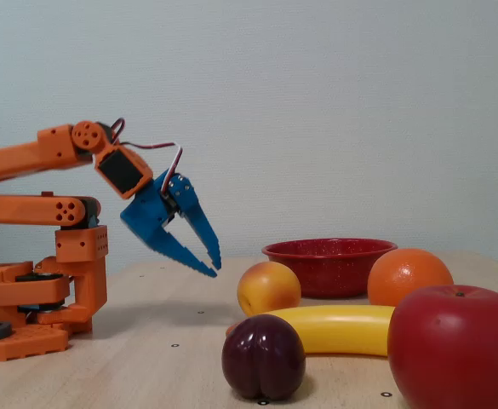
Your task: Put plum in the red bowl.
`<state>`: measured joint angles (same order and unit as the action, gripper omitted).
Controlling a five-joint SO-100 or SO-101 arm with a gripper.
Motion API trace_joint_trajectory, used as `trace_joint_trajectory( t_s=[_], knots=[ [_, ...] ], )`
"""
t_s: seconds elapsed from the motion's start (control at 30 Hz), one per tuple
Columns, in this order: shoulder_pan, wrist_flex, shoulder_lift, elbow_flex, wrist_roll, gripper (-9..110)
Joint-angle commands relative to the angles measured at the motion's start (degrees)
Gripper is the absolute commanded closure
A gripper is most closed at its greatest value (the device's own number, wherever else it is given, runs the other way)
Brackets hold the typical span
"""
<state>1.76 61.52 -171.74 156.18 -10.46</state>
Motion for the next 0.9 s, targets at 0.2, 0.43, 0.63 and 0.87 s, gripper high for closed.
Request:
trace_joint_trajectory(
  t_s=[0.2, 0.43, 0.63, 0.87],
  knots=[
    [-5.01, 1.32, 9.67, -15.91, -5.19, 102],
    [-10.02, 4.31, 20.30, -27.33, -5.19, 102],
    [-15.38, 6.24, 28.13, -35.42, -5.63, 102],
    [-20.92, 6.68, 37.35, -44.12, -5.63, 102]
  ],
)
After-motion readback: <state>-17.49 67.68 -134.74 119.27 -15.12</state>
